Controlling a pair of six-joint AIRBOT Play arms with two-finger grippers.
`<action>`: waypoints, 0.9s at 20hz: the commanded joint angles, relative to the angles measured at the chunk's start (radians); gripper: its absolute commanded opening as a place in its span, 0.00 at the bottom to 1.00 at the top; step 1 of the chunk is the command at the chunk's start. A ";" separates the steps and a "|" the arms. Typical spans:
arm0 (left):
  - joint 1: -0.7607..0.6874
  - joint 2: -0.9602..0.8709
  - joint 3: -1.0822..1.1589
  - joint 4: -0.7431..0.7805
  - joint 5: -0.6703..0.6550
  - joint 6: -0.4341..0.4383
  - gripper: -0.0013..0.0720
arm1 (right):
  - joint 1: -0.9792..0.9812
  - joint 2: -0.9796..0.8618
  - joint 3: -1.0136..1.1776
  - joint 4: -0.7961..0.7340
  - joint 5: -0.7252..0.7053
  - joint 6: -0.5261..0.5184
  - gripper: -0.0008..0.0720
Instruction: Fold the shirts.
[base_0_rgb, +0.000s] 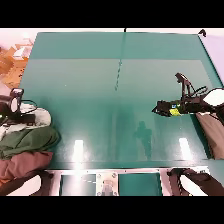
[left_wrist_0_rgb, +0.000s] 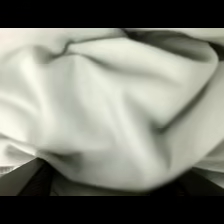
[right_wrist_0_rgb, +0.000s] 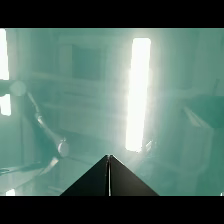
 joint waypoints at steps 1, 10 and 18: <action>0.044 -0.114 -0.009 0.006 0.069 0.042 0.64 | 0.001 0.001 0.000 0.000 0.000 0.000 0.04; -0.114 -0.093 0.417 -0.221 -0.240 0.229 0.06 | 0.001 0.001 0.000 0.001 0.000 0.000 0.04; -0.703 -0.072 0.744 -0.332 -0.173 0.112 0.06 | 0.000 0.001 0.008 0.000 0.037 0.001 0.04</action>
